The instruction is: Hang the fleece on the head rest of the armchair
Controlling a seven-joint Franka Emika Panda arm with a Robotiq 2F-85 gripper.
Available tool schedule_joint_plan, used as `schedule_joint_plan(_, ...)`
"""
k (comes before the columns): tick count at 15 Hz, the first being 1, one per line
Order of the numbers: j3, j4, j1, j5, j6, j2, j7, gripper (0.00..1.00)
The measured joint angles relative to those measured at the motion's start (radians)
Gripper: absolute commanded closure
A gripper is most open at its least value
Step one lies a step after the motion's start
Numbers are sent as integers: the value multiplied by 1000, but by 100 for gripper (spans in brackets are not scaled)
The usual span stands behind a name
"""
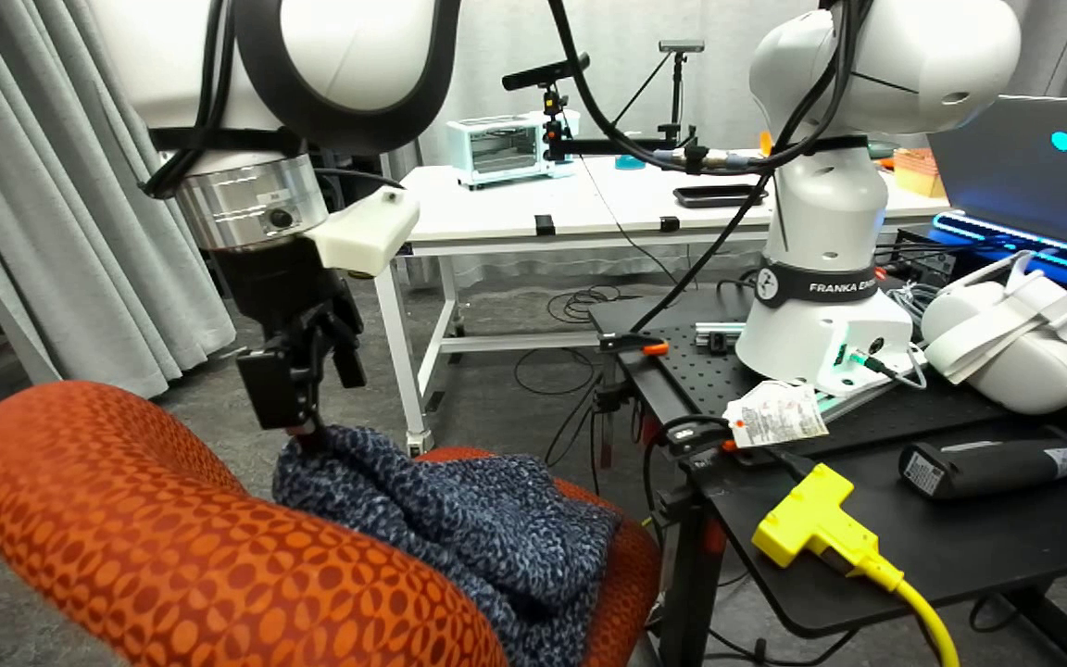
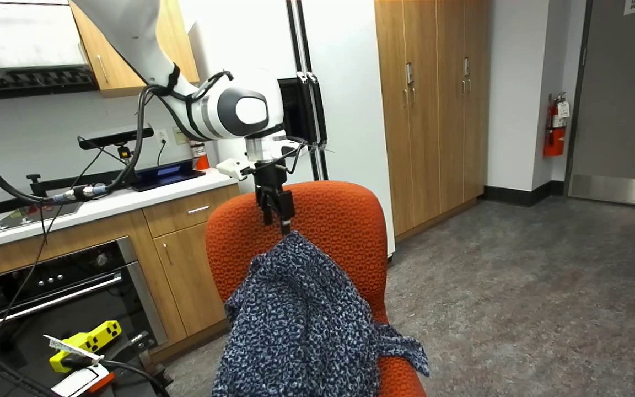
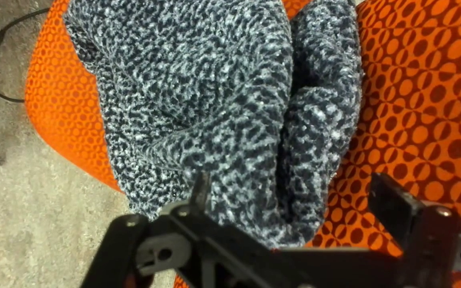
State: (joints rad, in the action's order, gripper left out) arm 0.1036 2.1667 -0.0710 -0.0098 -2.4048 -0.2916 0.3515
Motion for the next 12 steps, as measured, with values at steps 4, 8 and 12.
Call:
schedule_joint_plan(4, -6, -18, 0, 16, -3, -27, -24, 0)
schedule_joint_plan(8, -20, -85, 1, 33, -4, -95, -59, 0)
schedule_joint_plan(12, -45, -156, 9, 66, -4, -180, -80, 0)
